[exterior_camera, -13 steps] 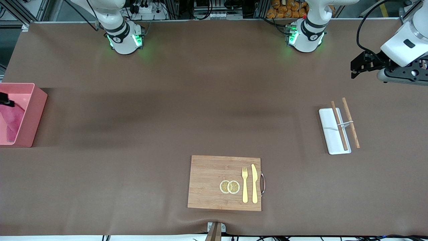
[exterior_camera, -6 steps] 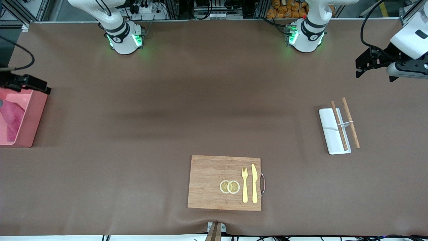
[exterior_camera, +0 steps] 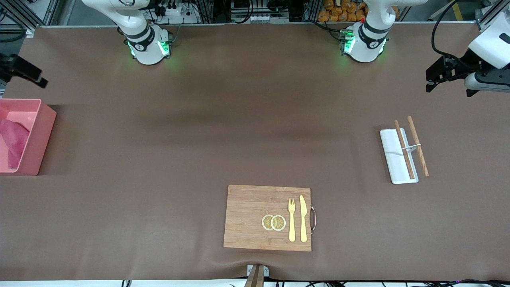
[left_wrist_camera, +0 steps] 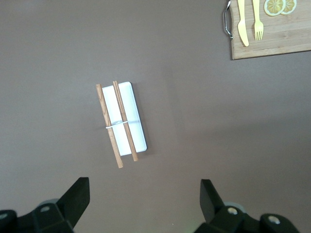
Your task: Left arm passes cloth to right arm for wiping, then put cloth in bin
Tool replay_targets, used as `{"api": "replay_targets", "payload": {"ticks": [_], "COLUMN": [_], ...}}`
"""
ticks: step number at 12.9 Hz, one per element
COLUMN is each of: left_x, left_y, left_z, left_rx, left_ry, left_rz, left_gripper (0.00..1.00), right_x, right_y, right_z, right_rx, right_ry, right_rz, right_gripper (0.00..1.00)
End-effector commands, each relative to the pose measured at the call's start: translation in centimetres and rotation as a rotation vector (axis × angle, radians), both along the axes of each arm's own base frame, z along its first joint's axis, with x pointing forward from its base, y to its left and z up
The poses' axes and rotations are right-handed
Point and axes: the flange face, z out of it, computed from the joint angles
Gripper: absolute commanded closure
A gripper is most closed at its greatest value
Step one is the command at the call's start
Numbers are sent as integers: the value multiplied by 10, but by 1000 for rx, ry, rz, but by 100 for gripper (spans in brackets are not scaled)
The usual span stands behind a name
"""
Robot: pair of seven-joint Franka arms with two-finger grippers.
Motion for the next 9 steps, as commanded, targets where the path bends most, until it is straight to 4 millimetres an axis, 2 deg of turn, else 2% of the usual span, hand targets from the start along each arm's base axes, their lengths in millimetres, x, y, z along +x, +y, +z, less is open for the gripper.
{"api": "replay_targets", "payload": {"ticks": [1, 4, 9], "left_x": [0, 1, 0], "left_y": [0, 2, 2], "left_z": [6, 6, 6], "left_rx": [-6, -7, -18], "left_ry": [-9, -9, -7], "left_rz": [10, 13, 60], "left_gripper": [0, 0, 0], "right_x": [-2, -1, 6], "right_y": [-1, 2, 2], "right_z": [-5, -5, -17], "right_rx": [-7, -7, -1], "right_ry": [-2, -1, 12], "right_rz": [15, 20, 19], "right_gripper": [0, 0, 0]}}
